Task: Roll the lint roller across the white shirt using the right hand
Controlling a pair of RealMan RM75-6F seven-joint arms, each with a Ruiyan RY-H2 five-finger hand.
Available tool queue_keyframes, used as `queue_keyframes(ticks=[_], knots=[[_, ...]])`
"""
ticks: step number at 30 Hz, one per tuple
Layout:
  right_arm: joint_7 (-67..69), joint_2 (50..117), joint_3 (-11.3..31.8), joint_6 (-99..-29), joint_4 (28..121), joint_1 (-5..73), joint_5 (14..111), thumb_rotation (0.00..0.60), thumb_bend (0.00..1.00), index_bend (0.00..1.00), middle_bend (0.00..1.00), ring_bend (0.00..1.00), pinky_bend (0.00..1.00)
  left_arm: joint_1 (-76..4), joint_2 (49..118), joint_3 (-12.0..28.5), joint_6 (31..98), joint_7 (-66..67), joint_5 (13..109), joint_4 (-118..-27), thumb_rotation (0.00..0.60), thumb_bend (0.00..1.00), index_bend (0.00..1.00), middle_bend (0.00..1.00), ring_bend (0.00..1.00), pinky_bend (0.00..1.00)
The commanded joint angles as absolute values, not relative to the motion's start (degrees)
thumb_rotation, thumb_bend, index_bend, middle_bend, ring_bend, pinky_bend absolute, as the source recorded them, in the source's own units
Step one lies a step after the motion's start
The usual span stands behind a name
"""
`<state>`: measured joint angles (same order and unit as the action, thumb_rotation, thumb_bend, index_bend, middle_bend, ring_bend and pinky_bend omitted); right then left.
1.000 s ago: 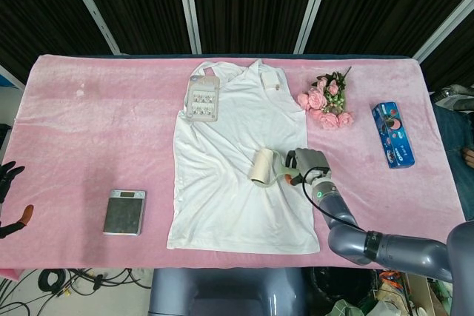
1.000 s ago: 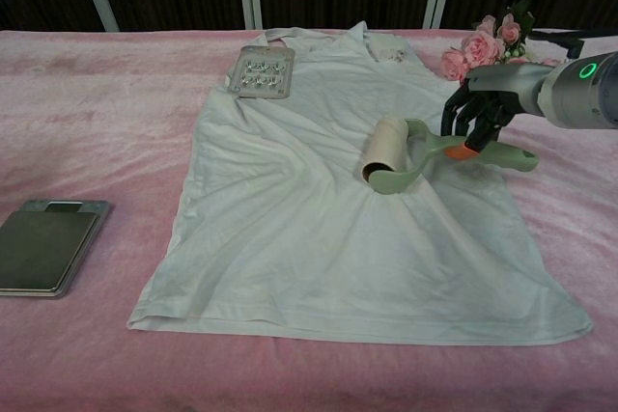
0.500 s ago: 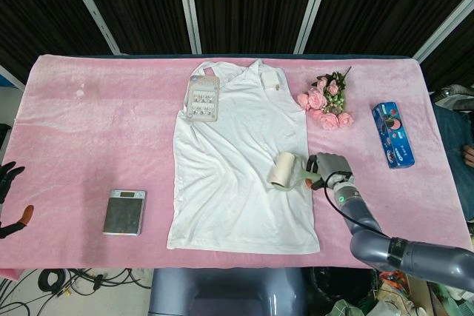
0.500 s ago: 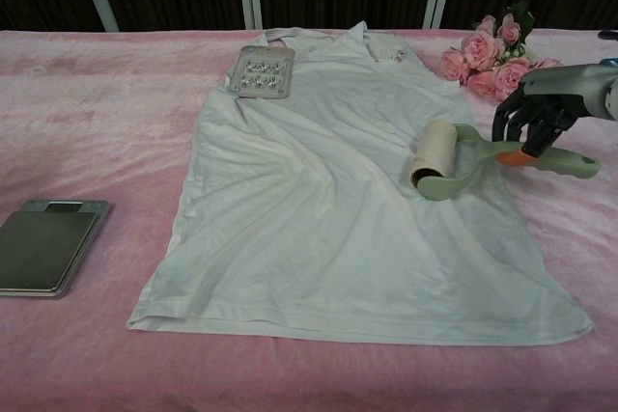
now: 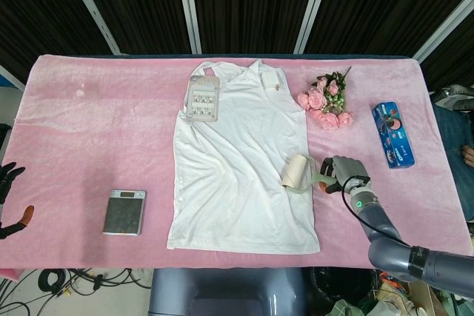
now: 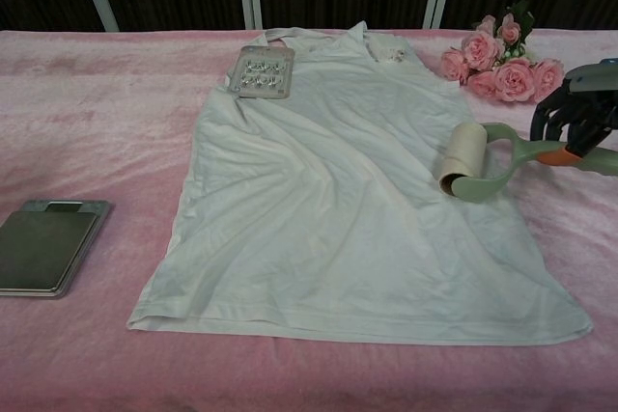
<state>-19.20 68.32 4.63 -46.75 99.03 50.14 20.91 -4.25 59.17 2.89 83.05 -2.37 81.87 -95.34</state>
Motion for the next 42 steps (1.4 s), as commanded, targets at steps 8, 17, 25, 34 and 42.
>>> queue_keyframes(ticks=[8, 17, 25, 34, 42], knots=[[-14.06, 66.31, 6.73, -44.96, 97.10, 48.14, 23.40, 0.600, 0.72, 0.67, 0.56, 0.56, 0.40, -4.23, 59.13, 2.94, 83.06, -2.40, 81.81, -95.30, 0.600, 0.36, 0.13, 0.07, 0.02, 0.16], [-10.41, 64.70, 6.55, -42.17, 93.30, 45.98, 24.81, 0.600, 0.72, 0.67, 0.56, 0.56, 0.40, -4.14, 59.21, 2.96, 83.27, -2.12, 81.79, -95.31, 0.600, 0.36, 0.13, 0.07, 0.02, 0.16], [-6.13, 66.17, 6.83, -38.47, 87.44, 44.20, 25.82, 0.600, 0.72, 0.67, 0.56, 0.56, 0.40, -4.10, 59.36, 2.95, 83.34, -1.75, 81.80, -95.23, 0.600, 0.36, 0.13, 0.07, 0.02, 0.16], [-3.12, 69.09, 6.91, -36.33, 82.77, 42.71, 28.13, 0.600, 0.67, 0.64, 0.50, 0.53, 0.40, -4.07, 59.40, 2.94, 83.33, -1.63, 81.77, -95.17, 0.600, 0.36, 0.13, 0.07, 0.02, 0.16], [-3.52, 70.66, 6.00, -36.24, 81.38, 42.71, 28.35, 0.600, 0.43, 0.27, 0.24, 0.27, 0.28, -4.05, 59.35, 2.96, 83.36, -1.63, 81.75, -95.22, 0.600, 0.36, 0.13, 0.07, 0.02, 0.16]])
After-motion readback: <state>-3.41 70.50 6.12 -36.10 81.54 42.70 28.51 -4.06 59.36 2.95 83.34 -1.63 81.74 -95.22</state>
